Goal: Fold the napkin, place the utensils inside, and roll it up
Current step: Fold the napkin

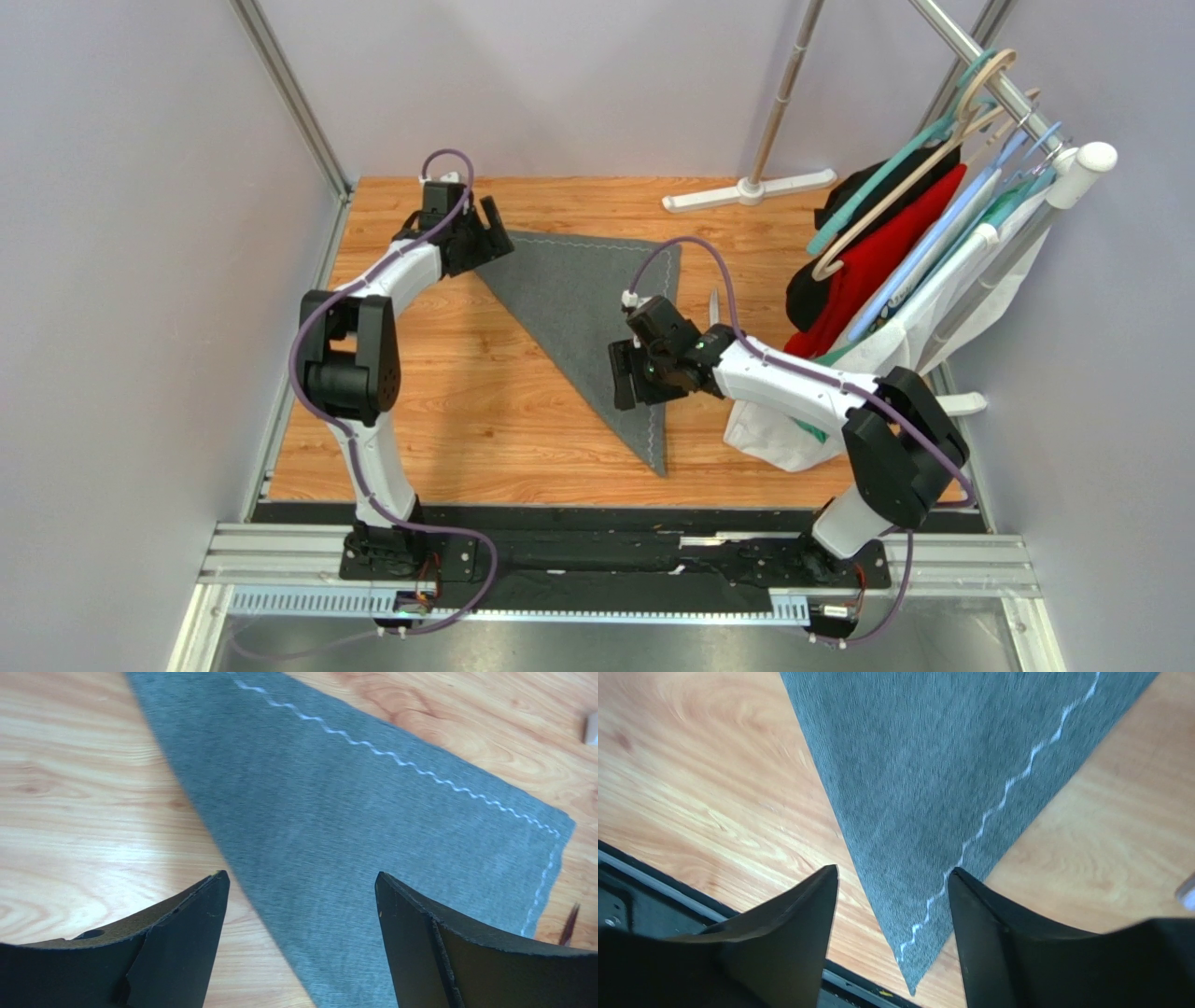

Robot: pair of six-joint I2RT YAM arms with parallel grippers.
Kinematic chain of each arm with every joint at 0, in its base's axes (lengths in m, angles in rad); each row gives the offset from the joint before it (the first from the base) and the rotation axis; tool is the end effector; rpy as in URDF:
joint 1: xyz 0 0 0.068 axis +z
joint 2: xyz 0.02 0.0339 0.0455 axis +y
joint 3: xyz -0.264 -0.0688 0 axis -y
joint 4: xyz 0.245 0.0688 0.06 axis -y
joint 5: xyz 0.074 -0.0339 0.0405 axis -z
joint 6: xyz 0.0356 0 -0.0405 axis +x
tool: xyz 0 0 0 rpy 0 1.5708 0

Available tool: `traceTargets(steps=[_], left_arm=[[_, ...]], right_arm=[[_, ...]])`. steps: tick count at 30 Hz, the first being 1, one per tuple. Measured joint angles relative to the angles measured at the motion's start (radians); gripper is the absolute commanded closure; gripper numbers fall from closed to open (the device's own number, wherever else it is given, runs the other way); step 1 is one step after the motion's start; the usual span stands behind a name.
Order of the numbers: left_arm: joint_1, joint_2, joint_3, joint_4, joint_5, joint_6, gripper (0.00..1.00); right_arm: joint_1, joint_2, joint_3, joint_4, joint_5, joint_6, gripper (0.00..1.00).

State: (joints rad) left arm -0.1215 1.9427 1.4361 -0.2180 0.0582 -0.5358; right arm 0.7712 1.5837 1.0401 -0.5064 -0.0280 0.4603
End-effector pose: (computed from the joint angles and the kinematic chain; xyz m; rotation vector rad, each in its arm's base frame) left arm 0.4378 -0.0555 0.2204 -0.4488 2.2840 -0.4024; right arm 0.2278 0.2228 0.2071 -0.4276 2.6634 0.4459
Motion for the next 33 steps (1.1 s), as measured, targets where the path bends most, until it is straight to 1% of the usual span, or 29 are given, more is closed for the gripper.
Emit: traceTargets(steps=[4, 12, 20, 25, 33], left_arm=[[0.056, 0.002, -0.016, -0.007, 0.001, 0.000, 0.19], [0.137, 0.051, -0.002, -0.024, 0.047, -0.006, 0.22], [0.146, 0.079, 0.026, -0.056, 0.071, -0.009, 0.23], [0.148, 0.087, 0.059, -0.055, 0.072, -0.008, 0.26], [0.159, 0.092, 0.060, -0.056, 0.072, -0.009, 0.26]], right_arm=[[0.047, -0.044, -0.061, -0.013, 0.024, 0.060, 0.44], [0.135, -0.054, -0.097, -0.028, 0.071, 0.149, 0.47], [0.166, -0.072, -0.182, -0.029, 0.080, 0.221, 0.47], [0.196, -0.072, -0.185, -0.020, 0.080, 0.241, 0.48], [0.229, -0.050, -0.185, -0.012, 0.089, 0.262, 0.48]])
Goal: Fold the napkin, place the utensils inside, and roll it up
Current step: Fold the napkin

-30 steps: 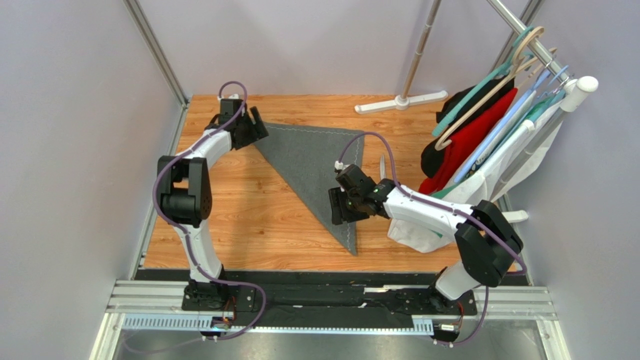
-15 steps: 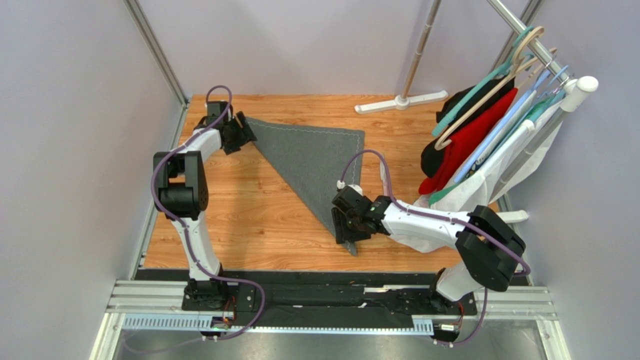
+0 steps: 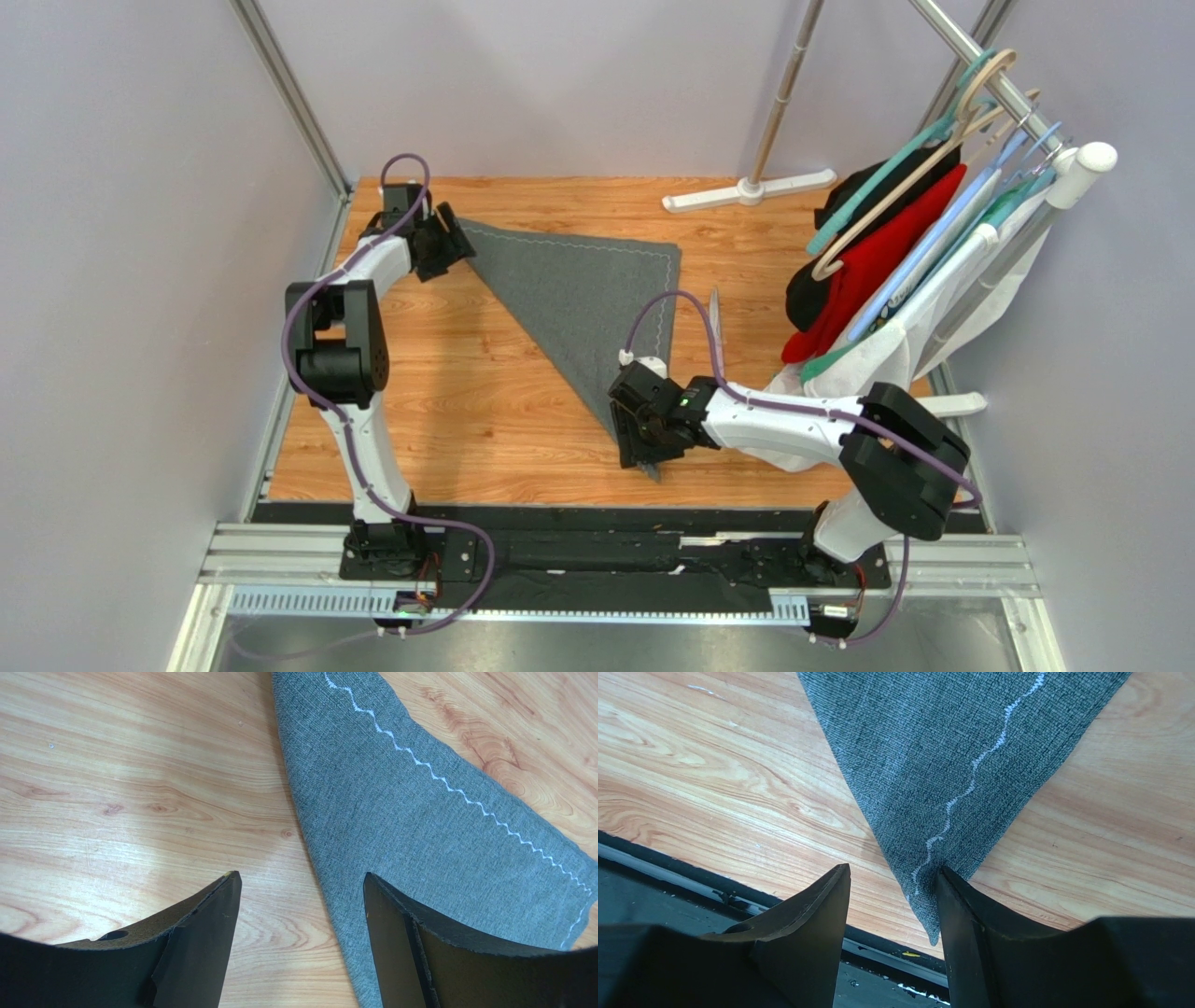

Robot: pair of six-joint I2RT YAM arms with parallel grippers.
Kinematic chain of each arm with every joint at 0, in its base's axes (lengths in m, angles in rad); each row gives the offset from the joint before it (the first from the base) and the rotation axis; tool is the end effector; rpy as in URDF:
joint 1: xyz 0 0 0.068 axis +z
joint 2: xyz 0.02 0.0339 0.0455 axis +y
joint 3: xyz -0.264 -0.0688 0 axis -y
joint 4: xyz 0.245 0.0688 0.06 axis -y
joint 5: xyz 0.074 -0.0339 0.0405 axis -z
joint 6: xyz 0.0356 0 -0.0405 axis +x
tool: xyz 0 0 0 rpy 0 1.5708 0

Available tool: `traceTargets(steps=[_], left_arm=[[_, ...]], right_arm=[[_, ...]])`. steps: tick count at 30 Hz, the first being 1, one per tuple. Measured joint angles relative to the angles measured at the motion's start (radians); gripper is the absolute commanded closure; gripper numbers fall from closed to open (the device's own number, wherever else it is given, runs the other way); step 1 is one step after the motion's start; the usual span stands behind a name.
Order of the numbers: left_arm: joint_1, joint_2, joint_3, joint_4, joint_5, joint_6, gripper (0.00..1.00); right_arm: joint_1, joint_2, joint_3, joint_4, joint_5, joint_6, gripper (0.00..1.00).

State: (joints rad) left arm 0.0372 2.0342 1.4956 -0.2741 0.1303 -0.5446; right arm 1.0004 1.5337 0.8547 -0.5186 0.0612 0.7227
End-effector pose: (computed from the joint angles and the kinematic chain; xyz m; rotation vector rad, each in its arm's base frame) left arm 0.4541 0.0123 0.1961 -0.6313 2.3270 -0.3932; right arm 0.1522 0.2332 0.1682 -0.3757 2.8070 0.3493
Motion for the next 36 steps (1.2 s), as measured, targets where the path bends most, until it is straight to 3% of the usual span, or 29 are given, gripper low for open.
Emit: traceTargets(steps=[10, 20, 26, 30, 36], left_arm=[[0.030, 0.081, 0.101, -0.059, 0.013, 0.002, 0.35], [0.053, 0.248, 0.372, -0.145, 0.018, -0.005, 0.34], [0.053, 0.349, 0.499, -0.192, 0.034, -0.019, 0.34], [0.055, 0.421, 0.595, -0.223, 0.041, -0.033, 0.45], [0.063, 0.428, 0.608, -0.233, 0.052, -0.063, 0.50]], right_arm=[[0.005, 0.039, 0.012, -0.001, 0.011, 0.013, 0.46], [0.011, 0.019, 0.018, -0.021, 0.040, 0.009, 0.21], [0.010, -0.030, 0.048, -0.080, 0.097, -0.017, 0.19], [-0.006, -0.061, 0.091, -0.098, 0.125, -0.045, 0.19], [-0.078, -0.069, 0.156, -0.106, 0.166, -0.101, 0.18]])
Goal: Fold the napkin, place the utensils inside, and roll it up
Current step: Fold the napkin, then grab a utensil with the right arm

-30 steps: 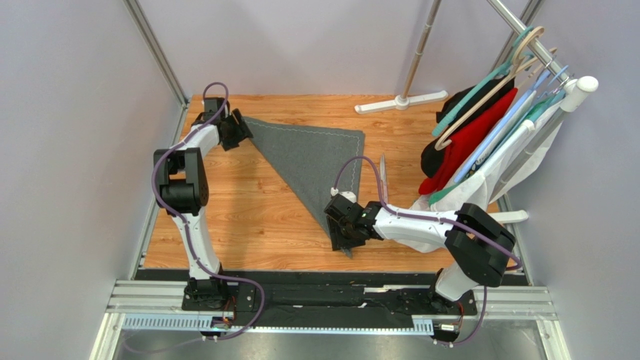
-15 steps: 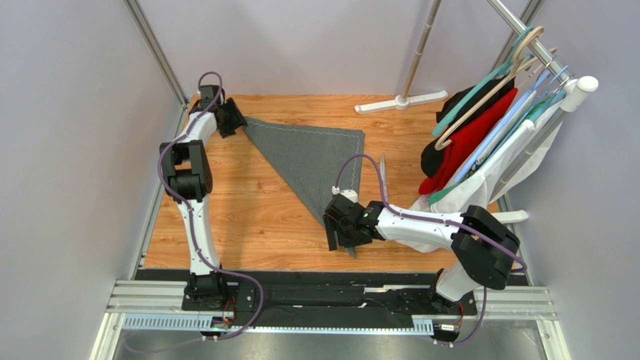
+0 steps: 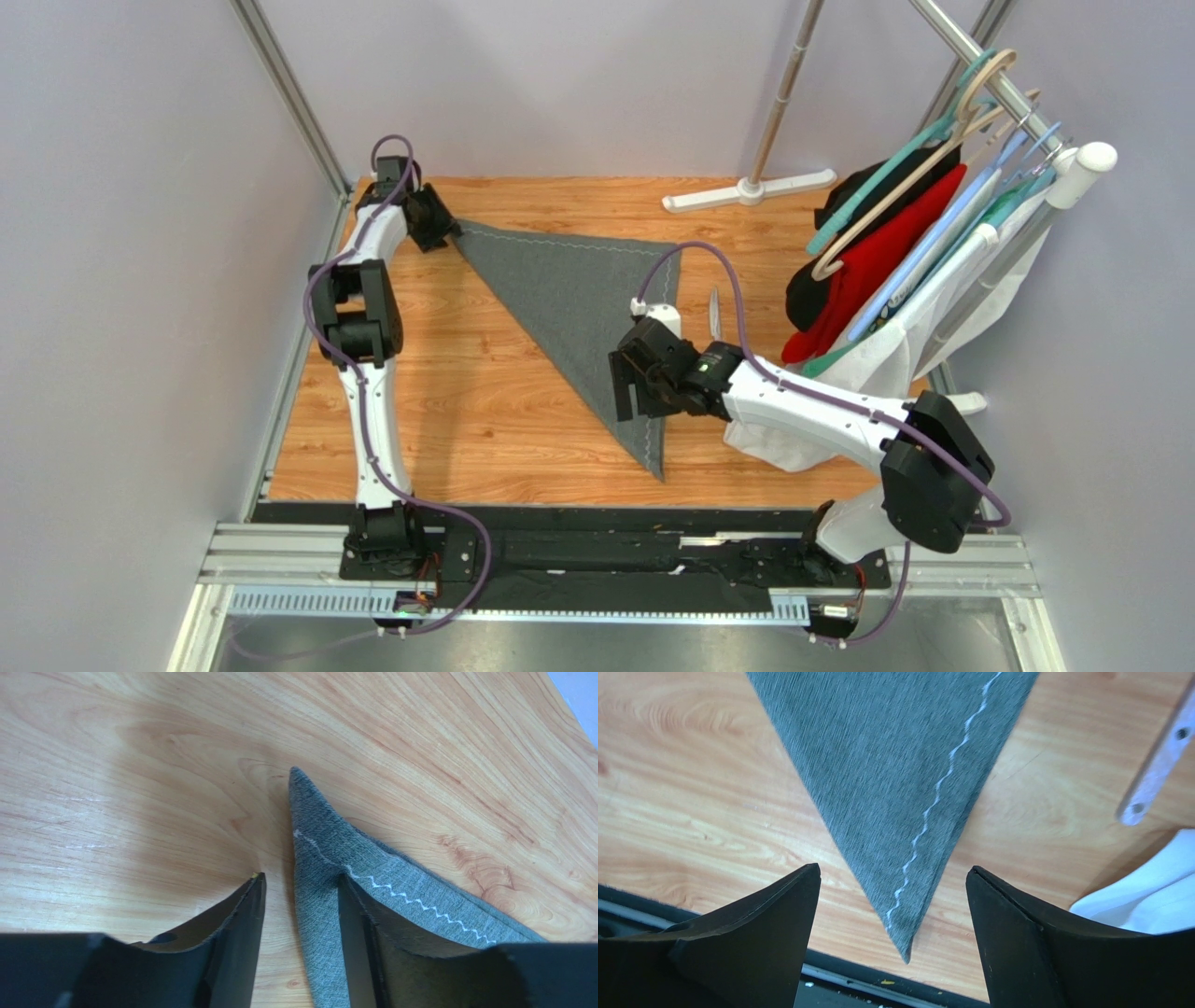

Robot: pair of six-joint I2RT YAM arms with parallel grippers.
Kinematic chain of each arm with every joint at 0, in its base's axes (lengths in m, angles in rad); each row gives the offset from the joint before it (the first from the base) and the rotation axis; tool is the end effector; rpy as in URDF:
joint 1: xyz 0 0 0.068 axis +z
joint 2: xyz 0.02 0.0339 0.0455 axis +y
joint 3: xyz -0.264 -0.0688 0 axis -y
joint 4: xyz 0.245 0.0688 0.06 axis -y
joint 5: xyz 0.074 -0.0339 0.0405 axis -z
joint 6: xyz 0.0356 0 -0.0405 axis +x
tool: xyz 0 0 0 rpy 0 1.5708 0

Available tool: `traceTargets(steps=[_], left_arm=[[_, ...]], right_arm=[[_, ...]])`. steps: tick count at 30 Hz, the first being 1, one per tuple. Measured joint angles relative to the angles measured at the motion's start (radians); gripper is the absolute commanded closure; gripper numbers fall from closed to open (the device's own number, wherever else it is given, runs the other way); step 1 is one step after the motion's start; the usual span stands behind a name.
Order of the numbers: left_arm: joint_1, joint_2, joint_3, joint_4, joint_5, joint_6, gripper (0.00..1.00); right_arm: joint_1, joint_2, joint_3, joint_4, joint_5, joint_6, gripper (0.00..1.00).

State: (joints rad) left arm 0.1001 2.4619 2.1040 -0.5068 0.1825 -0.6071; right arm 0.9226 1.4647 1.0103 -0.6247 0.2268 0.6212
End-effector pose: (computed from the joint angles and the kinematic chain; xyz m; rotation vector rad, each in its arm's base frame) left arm 0.5445 0.0482 0.1669 -0.7759 2.3421 -0.4463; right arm 0.1814 0.2262 0.2266 -0.3198 2.6056 0.2451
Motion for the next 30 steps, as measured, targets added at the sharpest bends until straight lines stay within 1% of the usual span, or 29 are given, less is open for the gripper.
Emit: traceTargets(steps=[7, 10, 11, 14, 16, 19, 20, 21, 26, 28, 30], left_arm=[[0.034, 0.000, -0.021, 0.006, 0.036, -0.024, 0.50], [0.046, -0.001, -0.031, 0.025, 0.063, -0.033, 0.37], [0.047, -0.001, -0.032, 0.031, 0.074, -0.032, 0.31], [0.050, -0.034, -0.089, 0.083, 0.107, -0.039, 0.22], [0.050, -0.079, -0.167, 0.113, 0.118, -0.042, 0.19], [0.050, -0.191, -0.326, 0.166, 0.118, -0.046, 0.17], [0.050, -0.334, -0.486, 0.196, 0.105, -0.043, 0.17], [0.050, -0.346, -0.496, 0.196, 0.104, -0.043, 0.17], [0.030, -0.678, -0.740, 0.290, 0.061, -0.024, 0.17], [0.013, -0.802, -0.809, 0.314, 0.041, -0.010, 0.17], [-0.008, -0.873, -0.844, 0.327, 0.037, 0.004, 0.17]], right_arm=[[-0.073, 0.000, 0.021, -0.006, 0.027, -0.050, 0.18], [-0.123, 0.008, 0.039, -0.010, 0.038, -0.078, 0.20], [-0.141, 0.016, 0.048, -0.010, 0.041, -0.087, 0.22], [-0.214, 0.058, 0.091, 0.003, 0.059, -0.116, 0.25], [-0.260, 0.095, 0.116, 0.011, 0.069, -0.133, 0.27], [-0.325, 0.166, 0.154, 0.018, 0.079, -0.160, 0.30], [-0.364, 0.221, 0.176, 0.021, 0.082, -0.177, 0.32], [-0.367, 0.225, 0.177, 0.021, 0.082, -0.179, 0.32], [-0.438, 0.305, 0.193, 0.025, 0.082, -0.203, 0.36], [-0.463, 0.328, 0.193, 0.030, 0.079, -0.208, 0.38], [-0.483, 0.348, 0.193, 0.038, 0.079, -0.212, 0.41]])
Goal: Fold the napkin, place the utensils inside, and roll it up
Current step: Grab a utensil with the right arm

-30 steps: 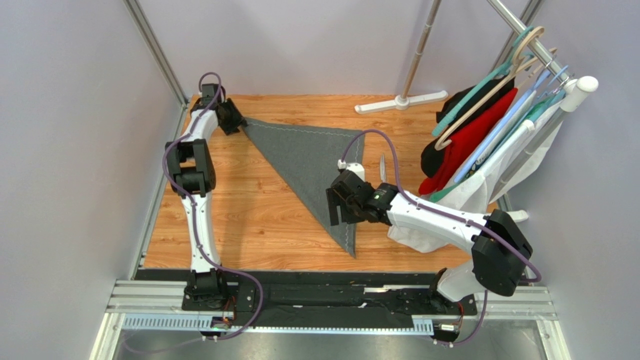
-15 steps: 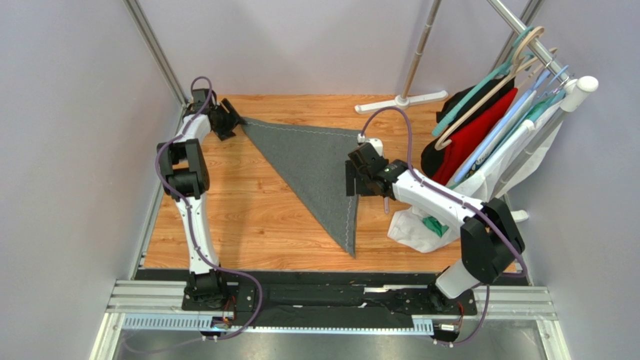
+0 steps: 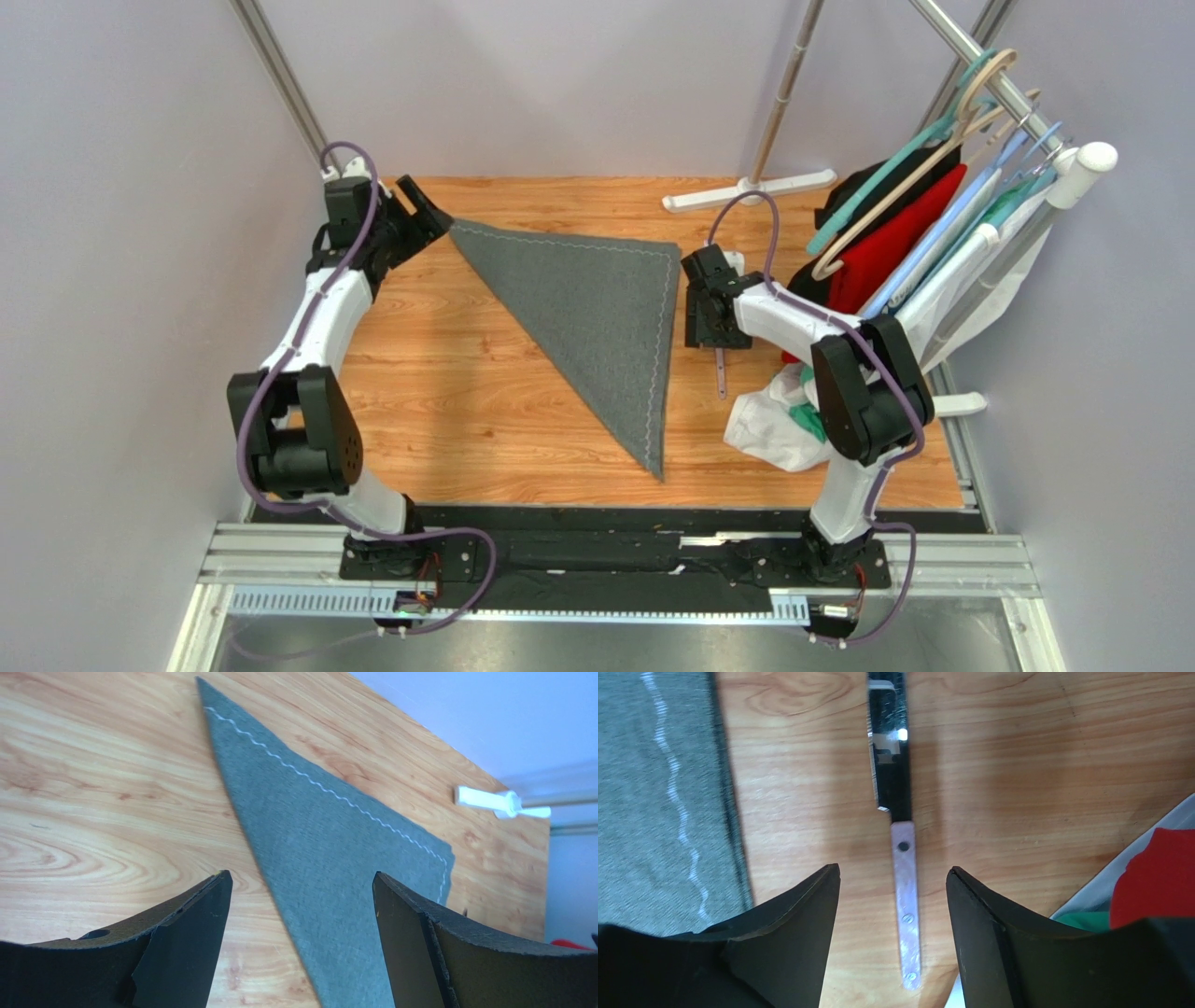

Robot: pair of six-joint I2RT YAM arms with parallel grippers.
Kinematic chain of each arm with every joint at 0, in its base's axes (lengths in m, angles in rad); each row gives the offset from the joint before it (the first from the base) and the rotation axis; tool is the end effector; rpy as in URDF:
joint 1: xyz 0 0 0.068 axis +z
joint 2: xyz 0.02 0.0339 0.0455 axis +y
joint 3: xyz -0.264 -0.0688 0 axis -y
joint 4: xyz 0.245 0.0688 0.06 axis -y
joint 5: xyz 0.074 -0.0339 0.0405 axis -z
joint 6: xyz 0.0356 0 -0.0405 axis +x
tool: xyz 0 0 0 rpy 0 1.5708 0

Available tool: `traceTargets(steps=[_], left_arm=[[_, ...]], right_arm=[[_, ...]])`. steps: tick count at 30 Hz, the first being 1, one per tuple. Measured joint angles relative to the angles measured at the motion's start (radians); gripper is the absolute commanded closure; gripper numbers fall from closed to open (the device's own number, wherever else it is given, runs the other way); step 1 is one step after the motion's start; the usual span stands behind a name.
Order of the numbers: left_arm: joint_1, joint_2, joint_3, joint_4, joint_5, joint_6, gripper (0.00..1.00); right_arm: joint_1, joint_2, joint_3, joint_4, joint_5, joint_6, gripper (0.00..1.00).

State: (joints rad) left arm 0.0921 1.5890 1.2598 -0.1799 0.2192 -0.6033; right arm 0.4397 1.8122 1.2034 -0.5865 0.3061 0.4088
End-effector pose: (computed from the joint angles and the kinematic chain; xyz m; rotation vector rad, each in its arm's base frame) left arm 0.3701 0.0264 0.3020 -0.5900 2.0274 -0.5371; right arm 0.3285 0.1427 0.1785 0.0370 2.6725 -0.1666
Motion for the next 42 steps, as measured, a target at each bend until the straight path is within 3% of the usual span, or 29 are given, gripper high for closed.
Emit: traceTargets(steps=[5, 9, 15, 22, 31, 34, 37, 42], left_arm=[[-0.051, -0.099, -0.115, 0.000, -0.003, 0.022, 0.17], [-0.077, -0.130, -0.169, -0.034, -0.006, 0.031, 0.17], [-0.080, -0.161, -0.172, -0.032, -0.006, 0.033, 0.17], [-0.083, -0.183, -0.172, -0.037, 0.017, 0.031, 0.17], [-0.084, -0.343, -0.172, -0.042, 0.077, 0.013, 0.17], [-0.085, -0.359, -0.172, -0.045, 0.087, 0.008, 0.17], [-0.085, -0.362, -0.172, -0.051, 0.098, 0.003, 0.17], [-0.085, -0.373, -0.172, -0.075, 0.131, -0.009, 0.17]], right_arm=[[-0.033, 0.042, 0.000, 0.010, -0.002, -0.008, 0.43], [-0.045, 0.043, -0.008, 0.032, -0.014, -0.018, 0.51], [-0.048, 0.037, -0.023, 0.063, -0.055, -0.022, 0.60], [-0.052, 0.028, -0.039, 0.080, -0.090, -0.021, 0.63], [-0.066, -0.005, -0.082, 0.082, -0.151, -0.025, 0.69], [-0.068, -0.013, -0.093, 0.088, -0.161, -0.028, 0.78], [-0.068, -0.014, -0.094, 0.088, -0.164, -0.031, 0.97], [-0.058, -0.017, -0.094, 0.090, -0.155, -0.035, 1.00]])
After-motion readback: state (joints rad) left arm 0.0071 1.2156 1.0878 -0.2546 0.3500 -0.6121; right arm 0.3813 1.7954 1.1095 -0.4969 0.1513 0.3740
